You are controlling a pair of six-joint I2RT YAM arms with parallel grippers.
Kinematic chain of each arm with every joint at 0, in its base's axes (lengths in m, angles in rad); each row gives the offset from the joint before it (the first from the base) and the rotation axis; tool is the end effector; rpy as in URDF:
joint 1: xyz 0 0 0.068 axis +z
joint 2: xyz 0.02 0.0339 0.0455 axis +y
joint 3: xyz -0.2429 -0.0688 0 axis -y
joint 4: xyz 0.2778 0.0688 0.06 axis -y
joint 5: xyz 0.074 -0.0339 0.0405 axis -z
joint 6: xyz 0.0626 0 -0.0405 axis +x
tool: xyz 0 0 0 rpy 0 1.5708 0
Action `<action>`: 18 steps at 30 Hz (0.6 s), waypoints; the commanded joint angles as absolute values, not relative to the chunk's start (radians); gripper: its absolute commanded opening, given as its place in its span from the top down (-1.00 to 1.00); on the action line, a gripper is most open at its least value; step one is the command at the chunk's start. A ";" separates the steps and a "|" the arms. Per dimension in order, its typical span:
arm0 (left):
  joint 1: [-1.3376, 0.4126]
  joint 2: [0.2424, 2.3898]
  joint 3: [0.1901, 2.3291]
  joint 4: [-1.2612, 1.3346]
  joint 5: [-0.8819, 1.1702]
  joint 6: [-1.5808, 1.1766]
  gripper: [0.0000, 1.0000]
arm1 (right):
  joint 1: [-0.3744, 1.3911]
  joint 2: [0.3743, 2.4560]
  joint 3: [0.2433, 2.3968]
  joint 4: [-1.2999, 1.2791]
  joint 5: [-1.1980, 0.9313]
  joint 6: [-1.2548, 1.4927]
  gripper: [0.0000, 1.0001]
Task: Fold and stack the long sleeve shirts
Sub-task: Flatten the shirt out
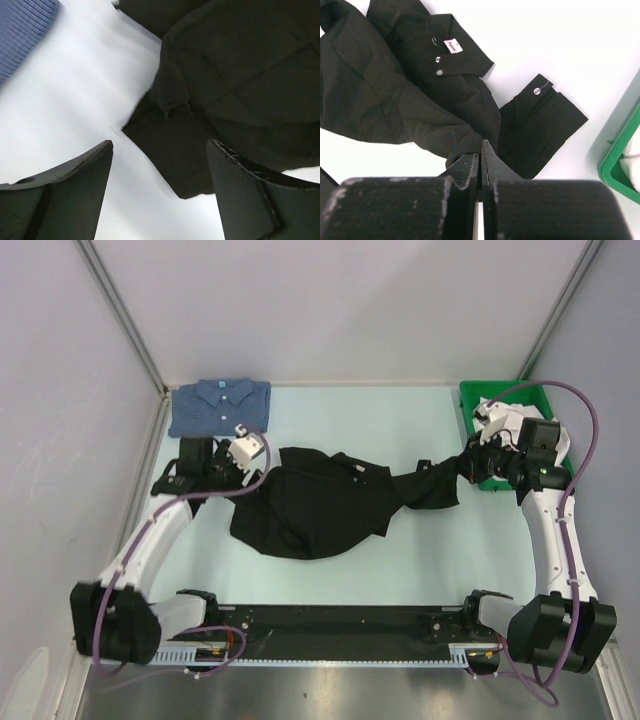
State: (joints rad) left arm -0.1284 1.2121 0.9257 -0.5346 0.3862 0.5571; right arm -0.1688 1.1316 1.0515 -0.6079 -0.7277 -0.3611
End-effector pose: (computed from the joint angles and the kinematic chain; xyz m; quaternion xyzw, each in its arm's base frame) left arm 0.3026 -0.0628 0.2234 0.3731 0.8365 -0.0980 0.3891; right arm 0.2946 -0.0080 0.2943 -0.2324 0.8265 0.2060 0.4696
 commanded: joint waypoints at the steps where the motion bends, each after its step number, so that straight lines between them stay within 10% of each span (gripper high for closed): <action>1: -0.234 1.011 0.804 -0.312 0.234 0.483 -0.61 | -0.175 1.104 1.081 -0.549 -0.752 -0.331 1.00; 18: -0.488 1.482 1.029 -0.368 -0.212 0.603 -0.28 | -0.175 1.120 1.091 -0.503 -0.727 -0.285 1.00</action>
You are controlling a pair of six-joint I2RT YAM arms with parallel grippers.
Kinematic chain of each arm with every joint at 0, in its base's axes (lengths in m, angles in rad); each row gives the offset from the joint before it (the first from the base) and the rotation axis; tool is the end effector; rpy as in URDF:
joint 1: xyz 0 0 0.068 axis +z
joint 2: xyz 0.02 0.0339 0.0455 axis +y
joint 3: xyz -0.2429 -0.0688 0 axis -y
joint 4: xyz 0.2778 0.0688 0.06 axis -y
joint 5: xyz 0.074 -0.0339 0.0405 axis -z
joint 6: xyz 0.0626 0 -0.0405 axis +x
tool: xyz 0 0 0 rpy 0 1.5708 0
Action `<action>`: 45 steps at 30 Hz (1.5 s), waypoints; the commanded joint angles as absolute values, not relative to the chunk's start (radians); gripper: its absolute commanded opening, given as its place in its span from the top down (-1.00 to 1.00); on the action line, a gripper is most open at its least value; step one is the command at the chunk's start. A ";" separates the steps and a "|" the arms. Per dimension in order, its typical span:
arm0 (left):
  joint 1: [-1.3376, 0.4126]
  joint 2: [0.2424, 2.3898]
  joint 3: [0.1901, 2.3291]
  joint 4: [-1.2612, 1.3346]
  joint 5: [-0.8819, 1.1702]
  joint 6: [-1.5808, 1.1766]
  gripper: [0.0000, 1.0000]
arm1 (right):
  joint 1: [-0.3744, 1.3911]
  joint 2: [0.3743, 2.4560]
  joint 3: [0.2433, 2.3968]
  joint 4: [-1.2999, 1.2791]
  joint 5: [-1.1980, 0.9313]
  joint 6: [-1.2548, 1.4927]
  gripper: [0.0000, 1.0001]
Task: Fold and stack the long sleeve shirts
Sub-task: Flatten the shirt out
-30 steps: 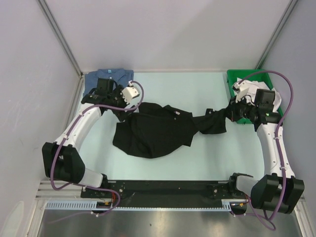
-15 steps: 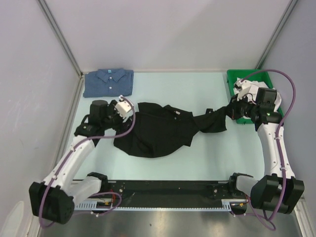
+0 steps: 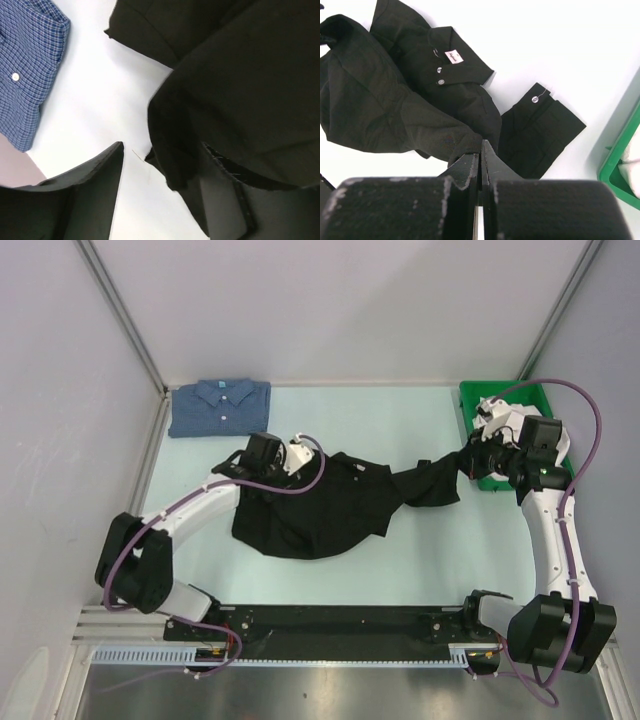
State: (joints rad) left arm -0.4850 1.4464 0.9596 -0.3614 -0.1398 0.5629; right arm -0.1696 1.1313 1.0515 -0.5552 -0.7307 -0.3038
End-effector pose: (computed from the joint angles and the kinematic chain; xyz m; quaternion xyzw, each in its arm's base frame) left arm 0.3167 -0.1570 0.1756 0.4455 0.8203 0.0790 0.3498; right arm 0.2983 -0.0087 0.2994 -0.2167 0.8209 0.2112 0.4843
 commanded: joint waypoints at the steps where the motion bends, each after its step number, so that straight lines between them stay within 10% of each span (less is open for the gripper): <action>1: -0.480 1.505 1.031 -0.368 -0.219 0.606 -0.06 | -0.175 1.123 1.091 -0.499 -0.727 -0.284 1.00; 7: -0.355 1.502 1.107 -0.455 -0.094 0.603 1.00 | -0.175 1.127 1.092 -0.447 -0.723 -0.242 1.00; 18: -0.187 1.321 1.488 -0.687 0.317 0.680 1.00 | -0.179 1.219 1.389 -0.111 -0.611 -0.005 1.00; 45: -0.176 1.008 1.833 -0.390 0.206 0.537 1.00 | -0.178 1.010 1.805 0.264 -0.101 -0.104 1.00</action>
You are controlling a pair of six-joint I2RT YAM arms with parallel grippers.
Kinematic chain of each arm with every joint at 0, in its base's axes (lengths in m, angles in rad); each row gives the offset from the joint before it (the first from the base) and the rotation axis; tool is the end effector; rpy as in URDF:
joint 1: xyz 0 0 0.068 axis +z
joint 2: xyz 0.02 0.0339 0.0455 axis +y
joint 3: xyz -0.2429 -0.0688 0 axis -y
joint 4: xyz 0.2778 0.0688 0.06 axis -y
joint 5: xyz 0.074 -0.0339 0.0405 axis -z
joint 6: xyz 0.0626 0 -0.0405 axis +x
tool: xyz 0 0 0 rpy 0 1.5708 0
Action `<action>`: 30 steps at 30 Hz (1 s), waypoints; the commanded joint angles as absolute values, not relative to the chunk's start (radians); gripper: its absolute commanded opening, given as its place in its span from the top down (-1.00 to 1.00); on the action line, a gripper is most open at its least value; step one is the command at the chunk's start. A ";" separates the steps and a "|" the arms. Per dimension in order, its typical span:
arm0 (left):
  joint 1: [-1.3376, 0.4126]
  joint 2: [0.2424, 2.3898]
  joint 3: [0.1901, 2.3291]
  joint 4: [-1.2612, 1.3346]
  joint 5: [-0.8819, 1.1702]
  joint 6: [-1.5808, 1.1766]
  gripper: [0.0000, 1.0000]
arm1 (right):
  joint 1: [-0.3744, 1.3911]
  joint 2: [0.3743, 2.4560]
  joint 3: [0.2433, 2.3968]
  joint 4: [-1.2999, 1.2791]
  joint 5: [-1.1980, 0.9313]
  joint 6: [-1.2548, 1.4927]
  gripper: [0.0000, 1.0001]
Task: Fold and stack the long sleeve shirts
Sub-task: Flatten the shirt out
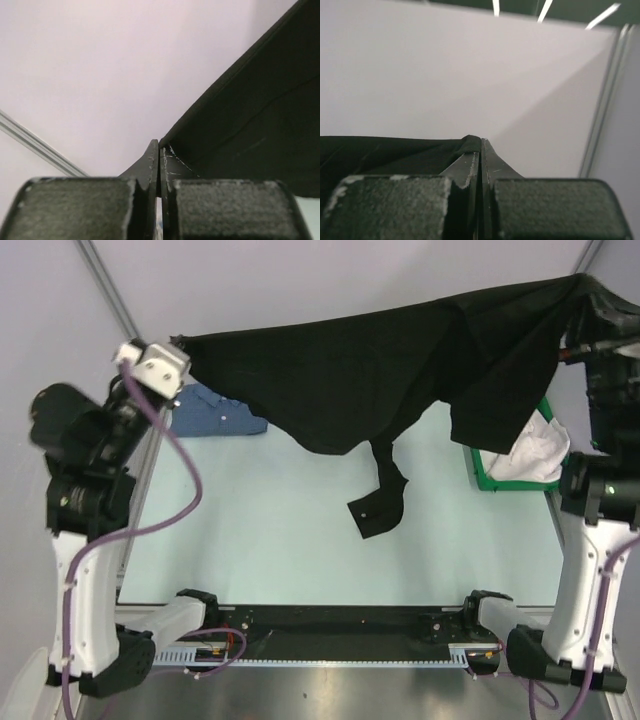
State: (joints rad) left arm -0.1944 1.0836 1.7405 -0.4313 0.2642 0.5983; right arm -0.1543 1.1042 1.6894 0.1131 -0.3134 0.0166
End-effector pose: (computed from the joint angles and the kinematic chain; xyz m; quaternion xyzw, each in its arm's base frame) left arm 0.2133 -0.0587 0.5754 0.3335 0.5299 0.0751 0.7761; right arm 0.2119 -0.0134 0.6198 -0.1053 0.4279 0.0042 0.8977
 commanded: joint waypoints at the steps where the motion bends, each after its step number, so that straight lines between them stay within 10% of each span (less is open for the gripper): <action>1: -0.176 1.006 1.886 -0.390 0.199 0.525 1.00 | -0.178 1.006 1.828 0.264 -0.097 -0.118 1.00; 16: -0.176 1.227 1.816 -0.270 0.002 0.451 1.00 | -0.123 1.262 1.778 0.146 -0.325 -0.193 1.00; 30: -0.166 1.418 2.094 -0.040 -0.063 0.399 1.00 | -0.011 1.501 2.275 0.203 -0.083 -0.229 1.00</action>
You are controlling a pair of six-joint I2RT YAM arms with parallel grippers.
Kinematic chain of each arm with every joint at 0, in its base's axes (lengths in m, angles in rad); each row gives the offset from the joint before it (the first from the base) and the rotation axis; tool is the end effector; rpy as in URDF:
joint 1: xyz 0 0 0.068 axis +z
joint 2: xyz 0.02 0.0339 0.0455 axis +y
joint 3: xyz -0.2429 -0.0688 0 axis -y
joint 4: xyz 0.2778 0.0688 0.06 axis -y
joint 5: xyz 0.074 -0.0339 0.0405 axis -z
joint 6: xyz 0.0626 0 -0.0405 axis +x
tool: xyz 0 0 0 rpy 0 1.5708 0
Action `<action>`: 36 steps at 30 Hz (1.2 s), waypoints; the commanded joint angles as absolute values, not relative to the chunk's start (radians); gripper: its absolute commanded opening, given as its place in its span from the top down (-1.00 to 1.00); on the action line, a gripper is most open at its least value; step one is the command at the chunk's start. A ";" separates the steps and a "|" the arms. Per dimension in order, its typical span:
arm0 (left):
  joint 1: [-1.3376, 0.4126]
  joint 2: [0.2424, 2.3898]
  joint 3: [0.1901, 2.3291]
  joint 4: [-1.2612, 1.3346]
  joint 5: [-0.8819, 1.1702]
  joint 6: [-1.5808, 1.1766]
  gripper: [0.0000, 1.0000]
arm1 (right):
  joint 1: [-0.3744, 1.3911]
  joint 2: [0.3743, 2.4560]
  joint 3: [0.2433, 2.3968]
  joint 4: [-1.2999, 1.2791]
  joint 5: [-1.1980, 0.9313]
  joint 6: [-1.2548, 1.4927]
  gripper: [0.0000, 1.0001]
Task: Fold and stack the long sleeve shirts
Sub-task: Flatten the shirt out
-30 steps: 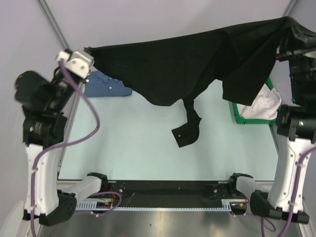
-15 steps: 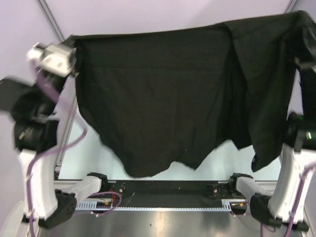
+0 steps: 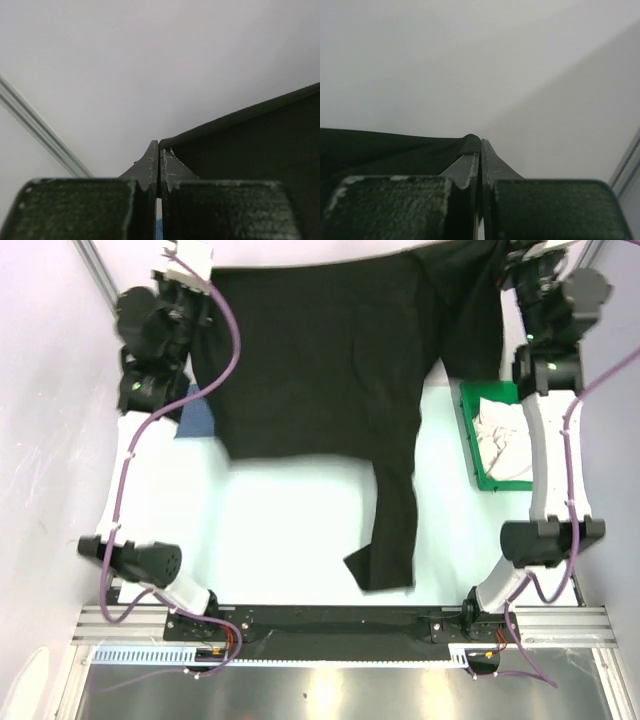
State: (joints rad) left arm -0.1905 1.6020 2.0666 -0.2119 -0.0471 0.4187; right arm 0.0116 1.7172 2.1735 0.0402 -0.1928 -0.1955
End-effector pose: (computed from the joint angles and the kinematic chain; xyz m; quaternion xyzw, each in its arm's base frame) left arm 0.3749 -0.0693 0.5685 0.1658 0.5896 0.1043 0.7836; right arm 0.3973 0.0166 0.5946 -0.1349 0.4980 -0.0295 0.8561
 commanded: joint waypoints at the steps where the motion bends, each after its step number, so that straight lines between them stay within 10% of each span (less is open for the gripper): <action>1: -0.166 1.341 2.006 -0.034 -0.010 0.396 1.00 | -0.014 1.458 2.182 0.202 -0.101 -0.233 1.00; 14: -0.166 0.709 1.365 -0.075 0.258 0.416 1.00 | -0.012 0.736 1.561 0.100 -0.207 -0.423 1.00; 21: -0.166 1.037 1.730 -0.265 0.067 0.371 1.00 | -0.006 1.056 1.807 0.065 -0.297 -0.465 1.00; 36: -0.101 1.555 1.213 -0.074 0.271 0.479 1.00 | 0.098 1.466 1.197 0.201 -0.411 -0.598 1.00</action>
State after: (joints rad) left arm -0.1081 1.5024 1.1973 -0.1509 0.1909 0.4572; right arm 0.0818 1.4757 1.2060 0.0605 -0.3794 -0.5621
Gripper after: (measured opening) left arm 0.006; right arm 0.010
